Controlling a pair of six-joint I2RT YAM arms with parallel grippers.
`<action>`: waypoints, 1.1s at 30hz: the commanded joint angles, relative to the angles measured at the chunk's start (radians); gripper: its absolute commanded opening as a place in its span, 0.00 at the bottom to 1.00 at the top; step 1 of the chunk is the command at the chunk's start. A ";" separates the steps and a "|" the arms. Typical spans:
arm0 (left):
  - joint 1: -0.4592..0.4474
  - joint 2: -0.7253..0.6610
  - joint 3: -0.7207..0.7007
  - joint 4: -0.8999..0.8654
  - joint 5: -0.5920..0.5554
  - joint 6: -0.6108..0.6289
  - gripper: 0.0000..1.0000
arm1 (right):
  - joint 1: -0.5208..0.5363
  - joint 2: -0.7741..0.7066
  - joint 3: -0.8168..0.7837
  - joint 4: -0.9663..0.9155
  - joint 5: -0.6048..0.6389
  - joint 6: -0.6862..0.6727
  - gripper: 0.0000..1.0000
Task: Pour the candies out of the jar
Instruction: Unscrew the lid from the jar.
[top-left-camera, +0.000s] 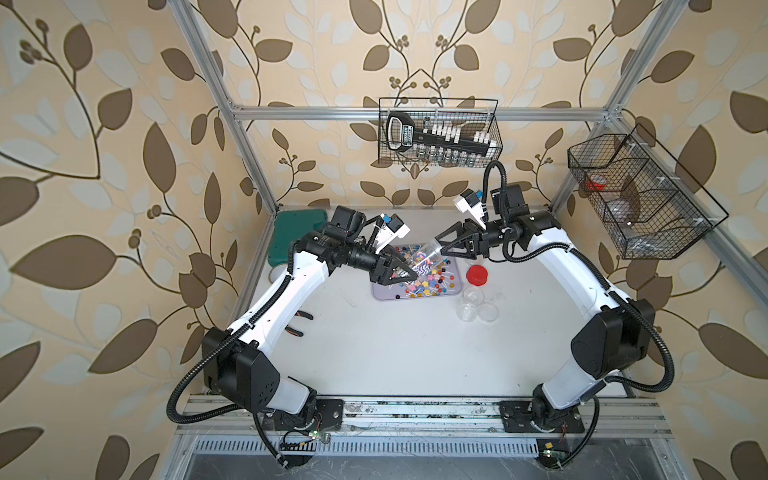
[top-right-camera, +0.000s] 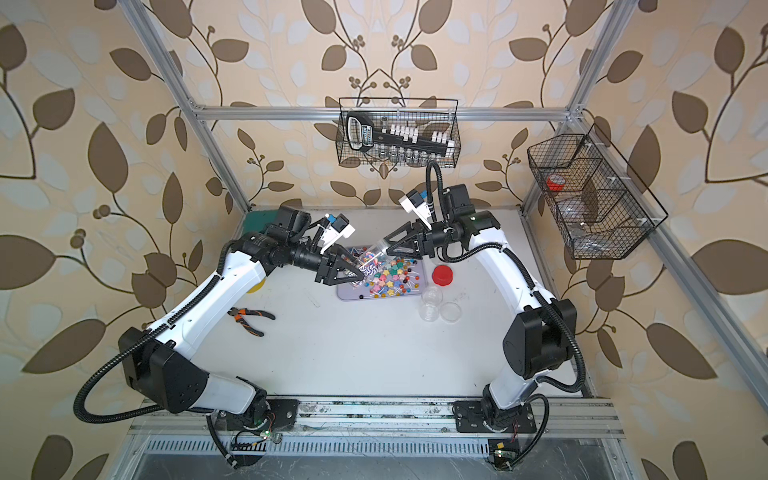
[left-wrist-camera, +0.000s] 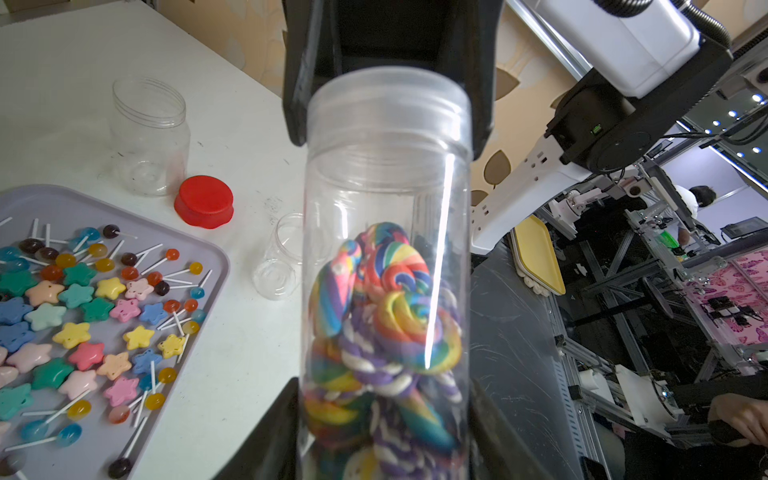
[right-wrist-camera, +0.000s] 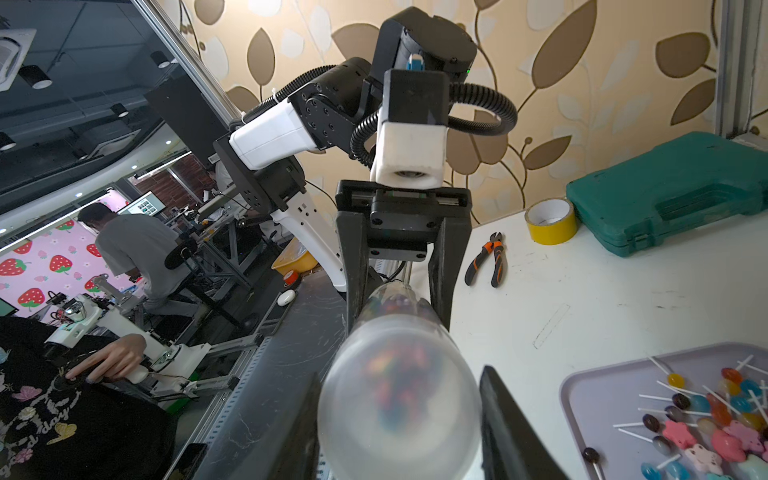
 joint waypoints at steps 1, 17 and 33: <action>0.016 -0.011 0.056 0.063 0.082 0.057 0.52 | -0.006 -0.030 -0.016 -0.046 -0.096 -0.029 0.36; 0.017 -0.011 0.039 -0.006 0.077 0.098 0.53 | -0.049 -0.057 -0.041 0.071 -0.028 0.102 0.35; 0.017 -0.011 0.026 -0.031 0.071 0.115 0.53 | -0.088 -0.135 -0.177 0.437 0.075 0.439 0.35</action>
